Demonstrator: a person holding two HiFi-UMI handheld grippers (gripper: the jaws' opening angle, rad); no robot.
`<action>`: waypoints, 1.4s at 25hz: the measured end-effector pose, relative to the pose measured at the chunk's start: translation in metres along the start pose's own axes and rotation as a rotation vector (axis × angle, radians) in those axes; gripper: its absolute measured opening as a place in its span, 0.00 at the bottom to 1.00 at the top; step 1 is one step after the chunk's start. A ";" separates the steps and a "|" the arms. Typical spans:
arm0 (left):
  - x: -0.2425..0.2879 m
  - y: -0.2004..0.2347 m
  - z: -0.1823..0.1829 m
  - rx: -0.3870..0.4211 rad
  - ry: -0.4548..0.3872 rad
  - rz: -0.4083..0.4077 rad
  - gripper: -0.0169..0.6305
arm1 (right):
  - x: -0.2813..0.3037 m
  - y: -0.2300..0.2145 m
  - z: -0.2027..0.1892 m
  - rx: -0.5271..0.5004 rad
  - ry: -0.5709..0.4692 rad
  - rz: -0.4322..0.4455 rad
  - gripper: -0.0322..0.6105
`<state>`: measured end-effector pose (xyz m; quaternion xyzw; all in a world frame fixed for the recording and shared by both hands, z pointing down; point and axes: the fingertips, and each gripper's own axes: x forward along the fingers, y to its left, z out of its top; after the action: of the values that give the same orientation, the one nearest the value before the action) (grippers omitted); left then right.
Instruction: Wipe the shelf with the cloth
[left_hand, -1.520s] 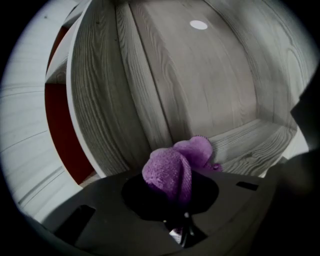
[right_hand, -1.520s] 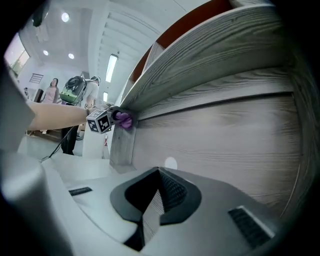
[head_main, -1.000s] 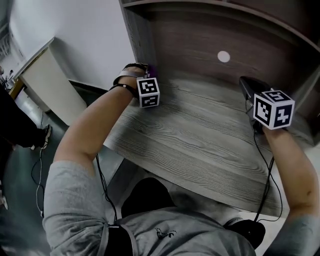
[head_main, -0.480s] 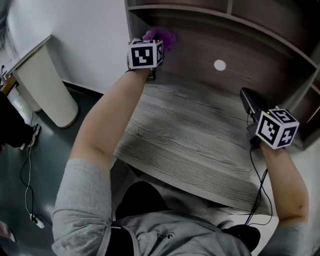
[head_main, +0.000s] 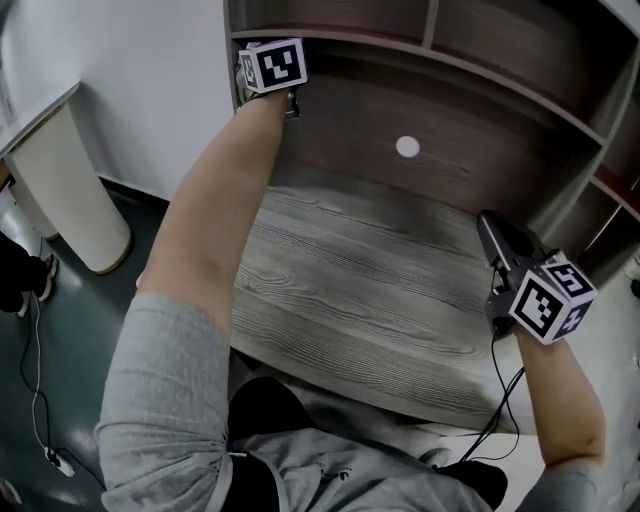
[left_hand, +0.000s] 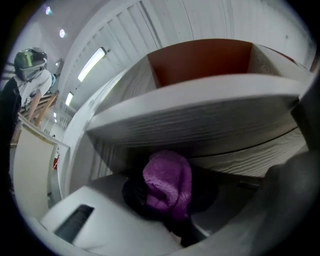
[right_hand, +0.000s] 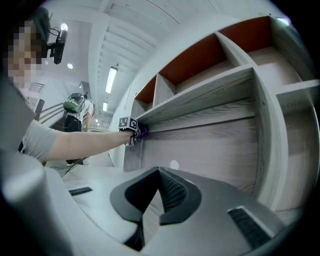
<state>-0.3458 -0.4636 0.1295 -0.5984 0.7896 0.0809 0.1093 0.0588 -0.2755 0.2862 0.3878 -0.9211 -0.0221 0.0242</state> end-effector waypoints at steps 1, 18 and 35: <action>0.004 -0.001 -0.002 0.006 -0.005 0.003 0.14 | -0.001 -0.001 0.000 0.002 0.001 -0.002 0.07; -0.107 -0.325 0.020 0.041 -0.107 -0.471 0.14 | -0.071 -0.061 0.013 0.000 -0.046 -0.093 0.07; -0.192 -0.518 0.023 0.154 -0.116 -0.970 0.14 | -0.118 -0.095 0.004 0.001 -0.062 -0.168 0.07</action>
<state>0.2044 -0.4203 0.1608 -0.8817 0.4164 -0.0046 0.2219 0.2082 -0.2572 0.2734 0.4627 -0.8858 -0.0357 -0.0063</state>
